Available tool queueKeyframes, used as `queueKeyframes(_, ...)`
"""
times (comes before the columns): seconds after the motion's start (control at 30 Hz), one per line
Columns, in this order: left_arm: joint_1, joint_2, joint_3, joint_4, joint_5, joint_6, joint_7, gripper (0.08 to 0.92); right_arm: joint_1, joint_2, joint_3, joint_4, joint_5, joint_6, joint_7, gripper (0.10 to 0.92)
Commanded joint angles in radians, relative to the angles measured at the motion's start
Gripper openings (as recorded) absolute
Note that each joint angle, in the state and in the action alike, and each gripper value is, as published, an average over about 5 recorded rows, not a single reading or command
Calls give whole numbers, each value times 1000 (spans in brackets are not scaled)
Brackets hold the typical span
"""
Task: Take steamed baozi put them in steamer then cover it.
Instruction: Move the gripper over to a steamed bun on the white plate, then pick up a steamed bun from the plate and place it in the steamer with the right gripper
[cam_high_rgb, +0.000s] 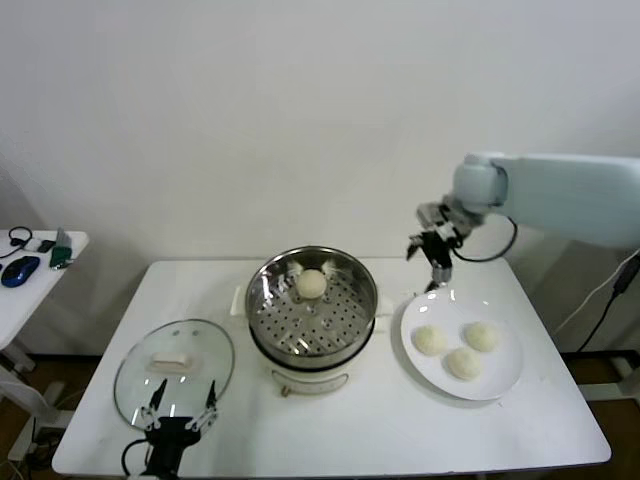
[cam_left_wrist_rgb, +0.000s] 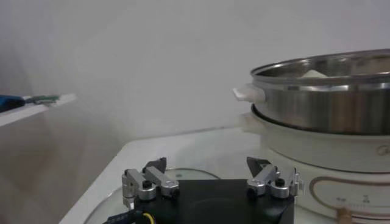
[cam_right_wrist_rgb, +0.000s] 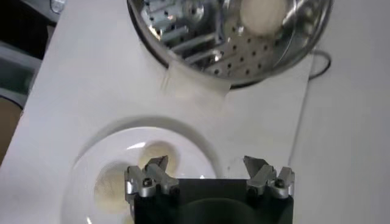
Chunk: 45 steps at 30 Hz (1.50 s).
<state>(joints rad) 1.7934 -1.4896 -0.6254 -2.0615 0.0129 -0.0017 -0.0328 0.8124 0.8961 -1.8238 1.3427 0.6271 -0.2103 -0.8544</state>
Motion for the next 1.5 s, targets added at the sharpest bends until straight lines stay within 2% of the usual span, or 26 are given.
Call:
queueKeyframes(0.03,3,-1,-9,0,0,-1,0,823,-219,-99,79,43,-45,-169,119,823)
queueKeyframes(0.47,14,-2,-8,6,3,-6,-1,823,-415,-40,228,-105,-161,-173,129,823)
queueKeyframes(0.8,12,-2,-1,12,7,-7,-1,823,-433,-28,233,-122,-171,-174,124,821)
queueKeyframes(1.13,8,0,-1,15,8,-6,-3,823,-441,-19,253,-135,-181,-168,118,690)
queueKeyframes(1.3,9,0,-1,13,8,-5,-4,823,-370,-30,237,-103,-159,-154,96,660)
queueKeyframes(1.5,8,0,1,8,10,-3,-4,823,-30,-33,52,-24,-36,-101,24,656)
